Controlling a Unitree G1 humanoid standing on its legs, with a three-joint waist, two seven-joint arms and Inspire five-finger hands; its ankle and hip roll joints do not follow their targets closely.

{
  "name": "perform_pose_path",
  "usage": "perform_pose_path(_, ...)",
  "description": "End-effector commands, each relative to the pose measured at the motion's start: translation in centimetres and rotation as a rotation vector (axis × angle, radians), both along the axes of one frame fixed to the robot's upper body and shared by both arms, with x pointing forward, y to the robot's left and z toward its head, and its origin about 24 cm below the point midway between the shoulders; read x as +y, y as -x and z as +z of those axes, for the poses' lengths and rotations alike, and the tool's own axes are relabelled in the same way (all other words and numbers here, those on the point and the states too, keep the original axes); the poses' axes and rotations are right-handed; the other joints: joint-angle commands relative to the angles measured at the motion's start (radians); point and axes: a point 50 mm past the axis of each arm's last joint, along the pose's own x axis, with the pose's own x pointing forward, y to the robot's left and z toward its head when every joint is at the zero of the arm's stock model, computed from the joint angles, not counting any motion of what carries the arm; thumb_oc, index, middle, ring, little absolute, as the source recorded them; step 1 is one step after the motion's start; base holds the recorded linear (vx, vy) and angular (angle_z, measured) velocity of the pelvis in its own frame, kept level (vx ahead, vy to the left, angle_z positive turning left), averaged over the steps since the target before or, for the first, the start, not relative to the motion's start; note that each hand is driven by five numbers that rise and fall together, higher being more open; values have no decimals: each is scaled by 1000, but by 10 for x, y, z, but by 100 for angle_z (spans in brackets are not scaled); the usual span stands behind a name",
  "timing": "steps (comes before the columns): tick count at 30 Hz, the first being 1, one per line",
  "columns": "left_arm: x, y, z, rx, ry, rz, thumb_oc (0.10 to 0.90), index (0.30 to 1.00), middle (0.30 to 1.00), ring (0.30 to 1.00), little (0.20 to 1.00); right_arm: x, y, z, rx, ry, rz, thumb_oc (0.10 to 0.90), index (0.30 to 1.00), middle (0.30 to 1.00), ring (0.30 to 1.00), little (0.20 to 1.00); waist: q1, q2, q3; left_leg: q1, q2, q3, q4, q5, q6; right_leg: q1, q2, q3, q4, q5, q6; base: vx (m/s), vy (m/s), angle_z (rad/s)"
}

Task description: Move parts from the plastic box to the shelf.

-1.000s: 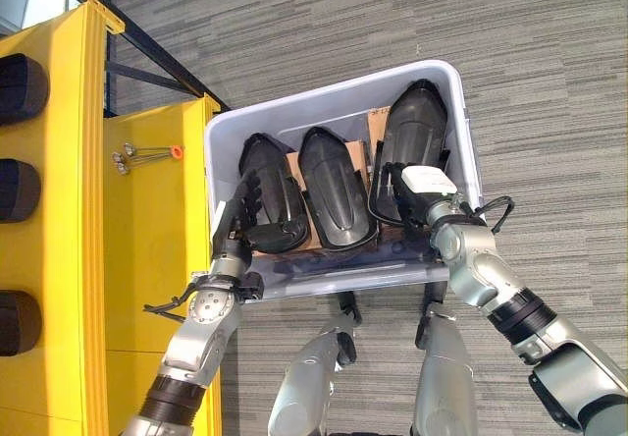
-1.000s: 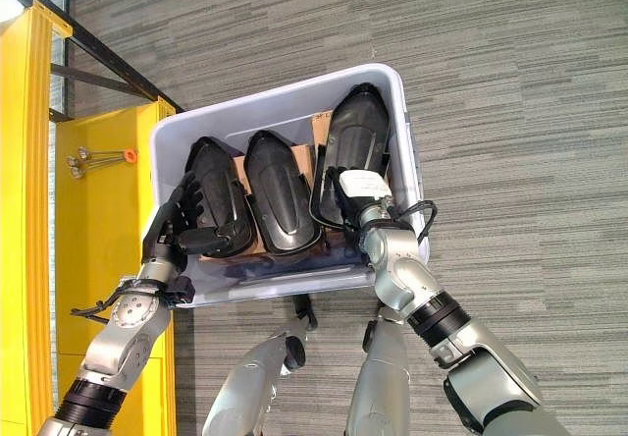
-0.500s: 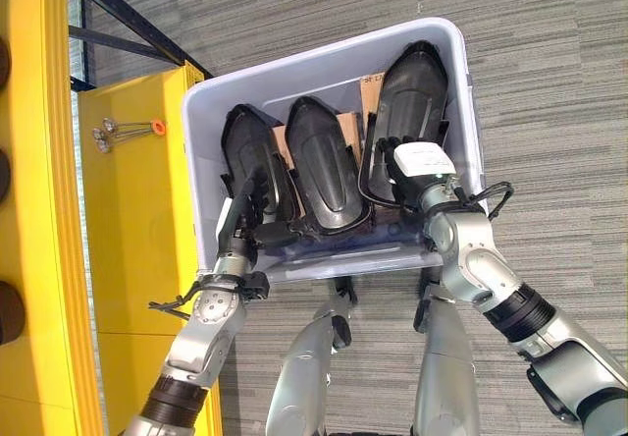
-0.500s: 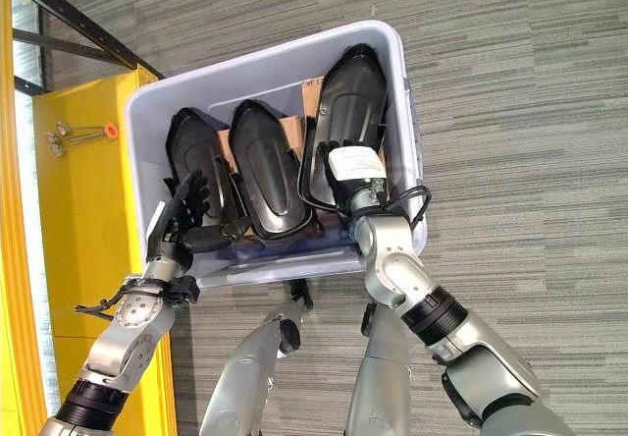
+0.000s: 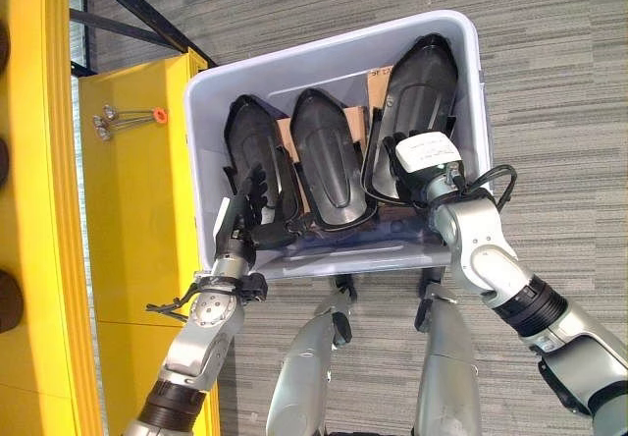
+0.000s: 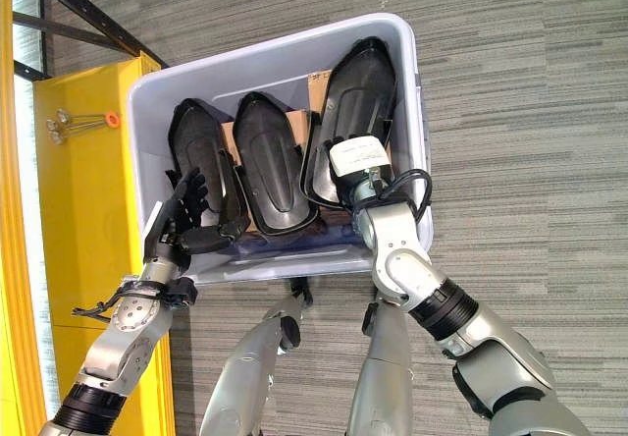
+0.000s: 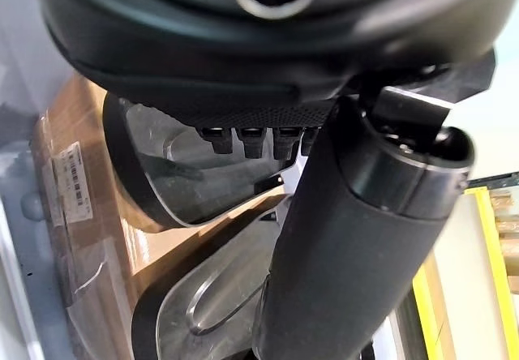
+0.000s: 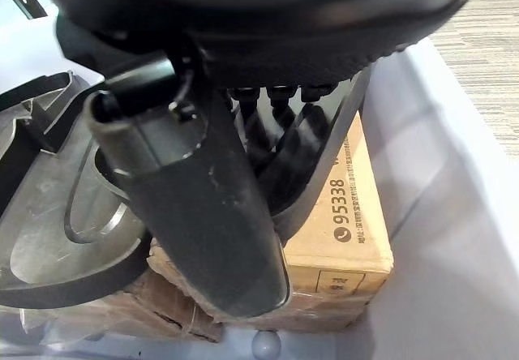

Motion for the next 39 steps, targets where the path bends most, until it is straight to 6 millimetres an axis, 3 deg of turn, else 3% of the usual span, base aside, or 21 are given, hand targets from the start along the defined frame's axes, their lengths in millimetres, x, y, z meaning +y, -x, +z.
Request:
perform_pose_path(1,10,7,45,-237,-5,7,900,1000,1000,1000,1000,2,-3,-14,143,42,-3,900,1000,1000,1000,1000,22,57,5,3,-51,-59,82,-132,-7,36,13,18,90,-146,48,0,0,0)
perform_pose_path(12,10,6,46,-232,-26,-18,900,1000,1000,1000,1000,7,-2,-12,189,284,-30,900,1000,1000,1000,1000,36,54,5,-6,-53,-71,87,-133,-7,37,16,11,91,-149,47,5,-16,0)
perform_pose_path(24,8,5,47,-237,-32,-26,900,1000,1000,1000,1000,8,-2,-11,233,301,-52,900,1000,1000,1000,1000,41,62,5,-23,-54,-72,90,-128,-10,18,12,11,99,-152,47,0,0,0)
perform_pose_path(39,-1,4,44,-249,-8,-51,900,1000,1000,1000,1000,-9,-15,-26,244,322,-214,900,1000,1000,1000,1000,51,102,5,-86,-62,-66,106,-122,-9,-58,-2,19,127,-157,44,0,0,0)
